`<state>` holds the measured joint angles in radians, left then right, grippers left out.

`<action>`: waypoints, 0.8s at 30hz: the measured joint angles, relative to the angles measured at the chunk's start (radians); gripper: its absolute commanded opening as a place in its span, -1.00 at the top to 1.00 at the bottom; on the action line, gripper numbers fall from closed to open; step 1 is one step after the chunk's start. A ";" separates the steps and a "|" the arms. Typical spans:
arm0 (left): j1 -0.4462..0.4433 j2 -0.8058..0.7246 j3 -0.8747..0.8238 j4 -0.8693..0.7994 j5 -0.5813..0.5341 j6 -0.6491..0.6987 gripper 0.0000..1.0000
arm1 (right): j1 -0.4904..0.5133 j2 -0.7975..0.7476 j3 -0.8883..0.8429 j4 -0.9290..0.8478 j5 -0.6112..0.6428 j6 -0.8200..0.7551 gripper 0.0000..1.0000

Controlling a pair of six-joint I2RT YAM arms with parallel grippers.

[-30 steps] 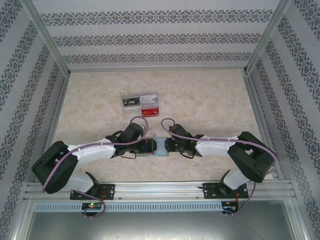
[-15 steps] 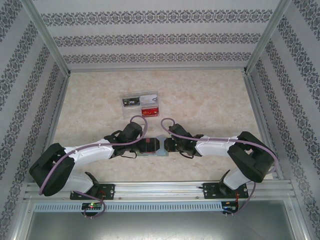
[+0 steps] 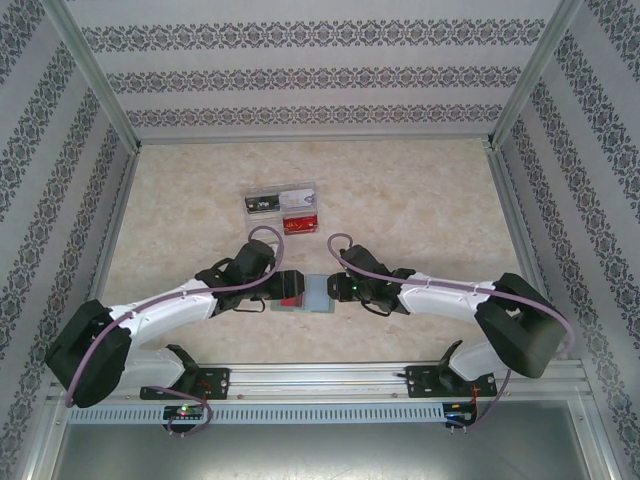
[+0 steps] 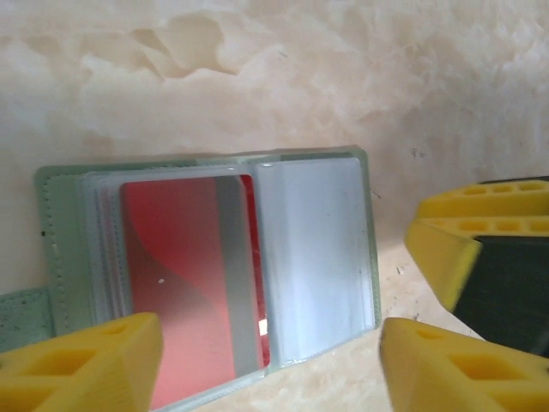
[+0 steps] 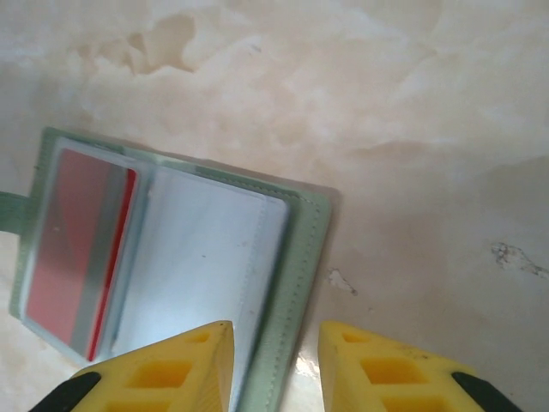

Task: Take the credit cards out of the card holder

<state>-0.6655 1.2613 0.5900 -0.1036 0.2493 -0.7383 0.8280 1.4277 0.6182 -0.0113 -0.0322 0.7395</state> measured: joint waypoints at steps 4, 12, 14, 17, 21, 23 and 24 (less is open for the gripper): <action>0.021 0.037 -0.002 0.003 0.011 0.011 0.30 | 0.027 -0.004 0.005 0.021 -0.014 0.032 0.46; 0.062 0.093 -0.011 0.018 0.032 0.028 0.56 | 0.065 0.081 0.039 0.106 -0.063 0.115 0.58; 0.066 0.093 -0.019 0.023 0.035 0.028 0.57 | 0.072 0.105 0.052 0.122 -0.073 0.131 0.59; 0.067 0.093 -0.031 0.026 0.035 0.028 0.56 | 0.074 0.137 0.072 0.143 -0.088 0.153 0.58; 0.070 0.097 -0.040 0.030 0.035 0.028 0.56 | 0.074 0.174 0.089 0.166 -0.101 0.177 0.58; 0.072 0.104 -0.044 0.037 0.035 0.028 0.57 | 0.074 0.187 0.093 0.175 -0.109 0.185 0.58; 0.072 0.108 -0.048 0.040 0.036 0.027 0.57 | 0.078 0.196 0.097 0.180 -0.111 0.191 0.58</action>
<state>-0.5934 1.3693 0.5419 -0.0631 0.2855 -0.7109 0.9062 1.6238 0.7147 0.1688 -0.1436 0.9302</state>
